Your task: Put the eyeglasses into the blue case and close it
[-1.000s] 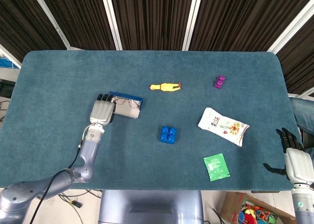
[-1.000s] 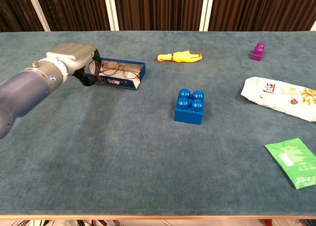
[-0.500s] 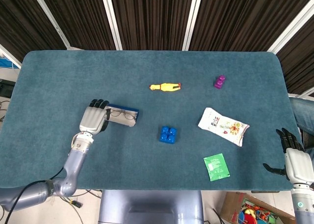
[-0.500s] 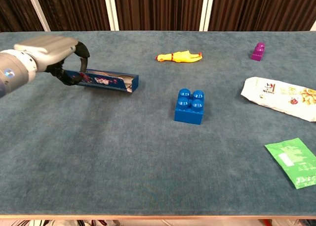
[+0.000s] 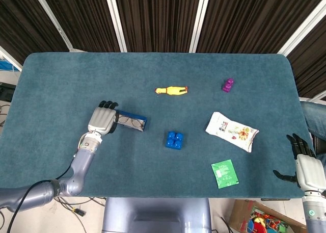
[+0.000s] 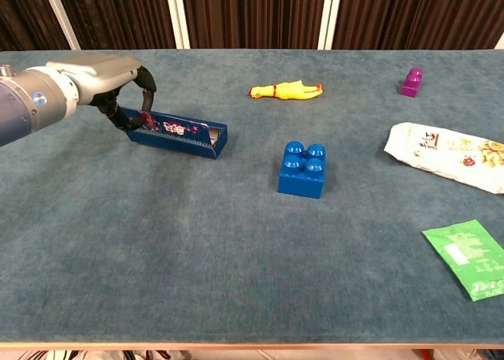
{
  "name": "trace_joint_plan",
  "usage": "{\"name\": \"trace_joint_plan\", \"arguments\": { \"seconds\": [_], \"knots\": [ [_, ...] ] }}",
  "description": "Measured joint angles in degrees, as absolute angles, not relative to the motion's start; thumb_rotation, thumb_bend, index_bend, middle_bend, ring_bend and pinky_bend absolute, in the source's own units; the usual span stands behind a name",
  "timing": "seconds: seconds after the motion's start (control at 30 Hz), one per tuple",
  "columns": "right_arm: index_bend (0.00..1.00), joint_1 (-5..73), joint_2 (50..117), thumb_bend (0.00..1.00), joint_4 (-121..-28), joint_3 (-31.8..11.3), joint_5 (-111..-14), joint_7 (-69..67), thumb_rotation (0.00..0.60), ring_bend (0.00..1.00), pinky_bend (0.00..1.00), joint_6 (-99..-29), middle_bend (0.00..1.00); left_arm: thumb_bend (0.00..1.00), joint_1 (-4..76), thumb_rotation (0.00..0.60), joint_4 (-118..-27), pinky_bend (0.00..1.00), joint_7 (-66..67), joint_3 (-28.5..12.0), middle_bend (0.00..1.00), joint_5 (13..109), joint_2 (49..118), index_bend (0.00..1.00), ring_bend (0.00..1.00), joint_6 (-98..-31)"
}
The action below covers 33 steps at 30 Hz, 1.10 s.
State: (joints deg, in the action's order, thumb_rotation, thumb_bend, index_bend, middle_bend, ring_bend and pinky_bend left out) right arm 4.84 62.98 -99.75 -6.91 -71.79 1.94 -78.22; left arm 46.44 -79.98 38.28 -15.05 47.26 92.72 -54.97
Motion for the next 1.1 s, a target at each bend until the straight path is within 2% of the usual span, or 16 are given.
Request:
{"name": "trace_joint_plan", "arguments": {
  "seconds": [0.4, 1.1],
  "knots": [
    [0.09, 4.9, 62.9, 0.07, -99.9, -6.9, -71.5, 2.1, 0.600, 0.00, 0.17, -78.1, 0.00, 0.51, 50.7, 0.600, -75.0, 0.12, 39.2, -16.7, 0.18, 40.4, 94.9, 0.58, 0.10, -51.2],
    [0.09, 4.9, 62.7, 0.08, -100.2, -6.9, -71.1, 2.2, 0.600, 0.00, 0.17, -77.7, 0.00, 0.51, 55.4, 0.600, -68.9, 0.13, 39.2, -17.7, 0.18, 35.5, 97.6, 0.58, 0.10, -49.7]
  ]
}}
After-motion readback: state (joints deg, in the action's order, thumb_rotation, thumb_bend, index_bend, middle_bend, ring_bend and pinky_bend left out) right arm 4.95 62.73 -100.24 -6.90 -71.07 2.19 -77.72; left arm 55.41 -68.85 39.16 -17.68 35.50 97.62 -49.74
